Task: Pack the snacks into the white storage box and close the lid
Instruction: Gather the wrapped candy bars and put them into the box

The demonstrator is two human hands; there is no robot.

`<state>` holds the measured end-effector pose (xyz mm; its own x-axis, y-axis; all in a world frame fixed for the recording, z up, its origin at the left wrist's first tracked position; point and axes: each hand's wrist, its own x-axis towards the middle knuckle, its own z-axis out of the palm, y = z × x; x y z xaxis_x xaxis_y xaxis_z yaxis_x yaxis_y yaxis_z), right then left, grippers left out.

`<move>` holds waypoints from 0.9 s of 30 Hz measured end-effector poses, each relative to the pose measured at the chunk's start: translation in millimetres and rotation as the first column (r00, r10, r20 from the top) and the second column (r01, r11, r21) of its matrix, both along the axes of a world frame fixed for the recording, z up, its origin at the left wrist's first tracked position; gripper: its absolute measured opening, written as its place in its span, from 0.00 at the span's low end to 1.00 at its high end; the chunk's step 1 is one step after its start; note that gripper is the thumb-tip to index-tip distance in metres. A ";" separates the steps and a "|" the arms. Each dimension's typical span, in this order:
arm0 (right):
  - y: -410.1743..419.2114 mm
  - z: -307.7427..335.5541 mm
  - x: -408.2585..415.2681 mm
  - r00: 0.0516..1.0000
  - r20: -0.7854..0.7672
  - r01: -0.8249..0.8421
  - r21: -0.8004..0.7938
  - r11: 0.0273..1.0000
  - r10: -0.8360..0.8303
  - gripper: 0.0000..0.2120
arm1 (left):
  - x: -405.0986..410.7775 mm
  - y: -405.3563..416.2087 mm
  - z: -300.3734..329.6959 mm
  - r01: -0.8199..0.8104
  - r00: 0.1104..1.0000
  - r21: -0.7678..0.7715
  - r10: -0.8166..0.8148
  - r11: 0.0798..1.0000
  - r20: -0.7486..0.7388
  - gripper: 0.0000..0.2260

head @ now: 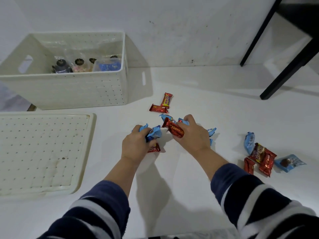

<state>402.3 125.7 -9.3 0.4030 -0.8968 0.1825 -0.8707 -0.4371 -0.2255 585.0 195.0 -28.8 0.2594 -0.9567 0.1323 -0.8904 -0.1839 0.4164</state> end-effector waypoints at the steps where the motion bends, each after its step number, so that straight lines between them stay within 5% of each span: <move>1: 2.5 7.1 -1.0 1.000 -0.005 0.005 0.010 1.000 -0.005 0.13 | -0.4 2.0 5.7 -0.007 1.000 -0.030 0.007 1.000 0.001 0.15; 16: 24.4 151.9 48.1 0.988 0.073 -0.124 -0.157 0.980 0.137 0.12 | 64.0 52.4 154.0 -0.164 0.962 -0.382 0.233 0.909 0.140 0.11; 27: -17.9 242.9 220.1 0.955 0.009 -0.279 -0.301 0.912 0.295 0.13 | 224.8 10.6 257.3 -0.204 0.928 -0.456 0.319 0.866 0.191 0.14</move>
<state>622.3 107.8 233.7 0.6173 -0.6472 0.4474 -0.6882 -0.7197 -0.0916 809.9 205.6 228.5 0.3948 -0.6952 0.6006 -0.9185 -0.2837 0.2754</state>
